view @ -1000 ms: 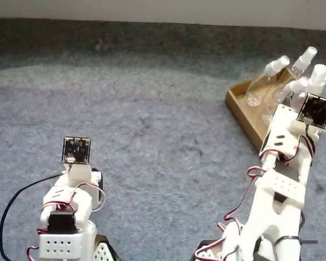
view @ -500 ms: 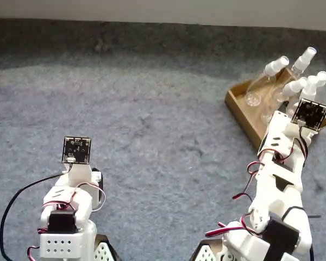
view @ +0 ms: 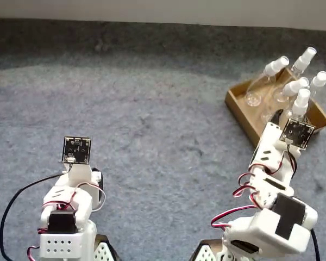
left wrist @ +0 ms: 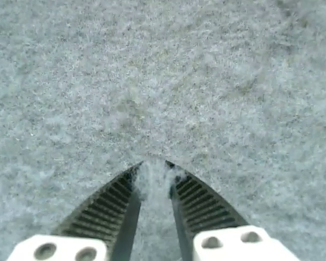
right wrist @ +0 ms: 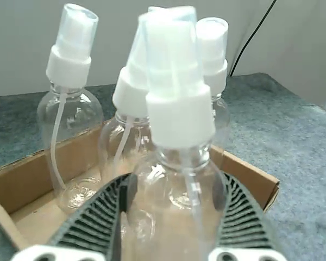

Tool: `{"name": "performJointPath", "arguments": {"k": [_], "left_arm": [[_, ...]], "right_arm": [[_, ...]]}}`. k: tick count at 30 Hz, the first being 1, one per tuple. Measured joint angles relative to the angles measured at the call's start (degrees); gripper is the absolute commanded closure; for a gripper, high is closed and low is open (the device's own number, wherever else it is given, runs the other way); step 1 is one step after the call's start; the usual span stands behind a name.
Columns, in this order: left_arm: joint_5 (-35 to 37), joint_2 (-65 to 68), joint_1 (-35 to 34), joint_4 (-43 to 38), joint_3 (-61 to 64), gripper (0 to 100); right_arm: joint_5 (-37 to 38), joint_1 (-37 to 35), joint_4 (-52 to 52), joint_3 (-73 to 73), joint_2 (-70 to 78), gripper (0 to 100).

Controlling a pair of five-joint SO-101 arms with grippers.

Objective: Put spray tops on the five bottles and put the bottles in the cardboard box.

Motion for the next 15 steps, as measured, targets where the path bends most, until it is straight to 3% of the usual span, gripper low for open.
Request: {"name": "performJointPath", "arguments": {"k": [12, 15], "left_arm": [[0.0, 0.0, 0.0, 0.0, 0.0, 99], [0.0, 0.0, 0.0, 0.0, 0.0, 99]], "right_arm": [[-0.09, 0.0, -2.37, -0.35, 5.71, 88.6], [-0.09, 0.0, -2.37, -0.35, 5.71, 83.3]]}}
